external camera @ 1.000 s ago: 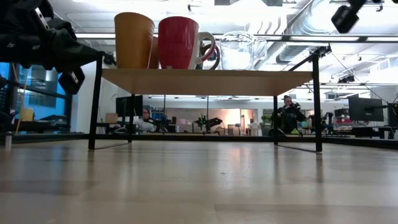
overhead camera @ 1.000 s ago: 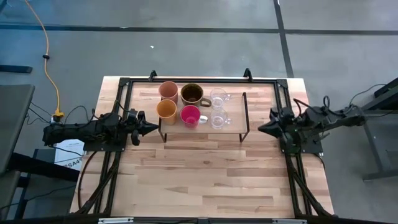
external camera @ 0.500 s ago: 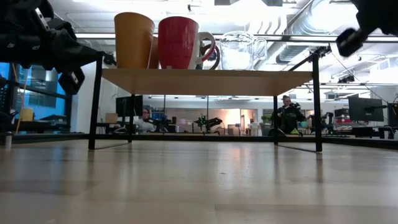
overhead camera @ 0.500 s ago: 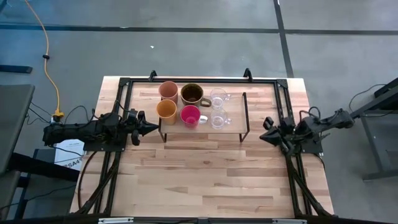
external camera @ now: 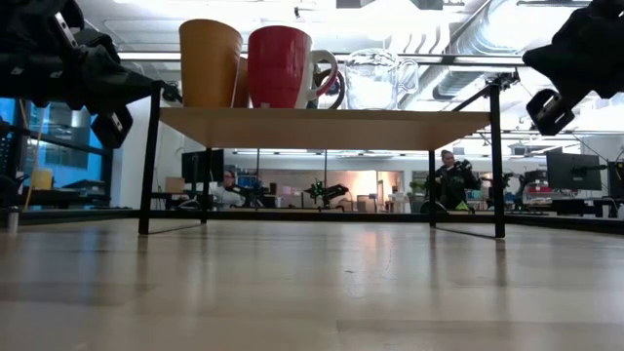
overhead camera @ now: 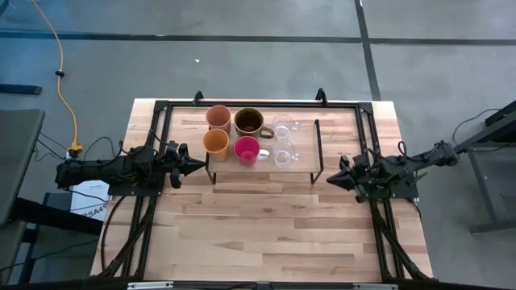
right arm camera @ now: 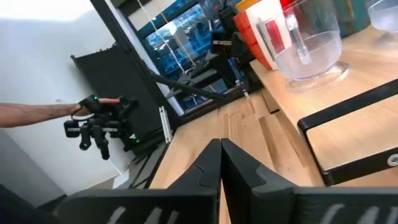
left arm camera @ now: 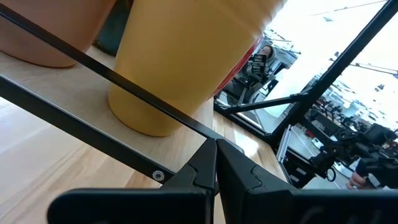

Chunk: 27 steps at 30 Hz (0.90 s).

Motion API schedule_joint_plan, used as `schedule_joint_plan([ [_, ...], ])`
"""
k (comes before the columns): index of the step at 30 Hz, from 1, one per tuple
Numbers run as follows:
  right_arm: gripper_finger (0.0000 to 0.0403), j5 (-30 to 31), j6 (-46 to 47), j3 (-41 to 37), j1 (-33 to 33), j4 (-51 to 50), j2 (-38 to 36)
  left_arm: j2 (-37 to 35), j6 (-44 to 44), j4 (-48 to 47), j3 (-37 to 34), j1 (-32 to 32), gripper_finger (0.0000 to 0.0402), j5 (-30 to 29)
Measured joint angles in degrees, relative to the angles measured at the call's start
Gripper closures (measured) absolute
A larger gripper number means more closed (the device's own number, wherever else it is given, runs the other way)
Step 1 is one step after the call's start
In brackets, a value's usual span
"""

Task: Stack small to large cups/mugs on shelf
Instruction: Return to Home Position

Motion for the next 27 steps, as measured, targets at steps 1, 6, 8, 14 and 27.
schedule_joint_plan([
  [1, 0.0403, 0.24, -0.09, 0.0, 0.01, -0.02, 0.19, 0.0, -0.02, -0.02, 0.0, 0.0, 0.0401, 0.0],
  [6, 0.0403, 1.23, -0.22, 0.02, -0.08, -0.02, 0.19, 0.0, -0.02, 0.01, 0.0, 0.0, 0.0401, 0.0],
  [8, 0.0403, 1.21, -2.22, 0.02, -0.08, -0.02, 0.19, 0.0, -0.02, 0.0, 0.0, 0.02, 0.04, 0.0],
  [14, 0.0403, 1.24, -6.01, 0.02, -0.08, -0.08, 0.19, 0.0, -0.04, 0.02, 0.0, 0.02, 0.0401, 0.0],
  [27, 0.0403, 1.24, -6.27, 0.07, -0.08, -0.24, 0.21, 0.0, -0.04, 0.04, 0.0, 0.01, 0.0401, 0.0],
])
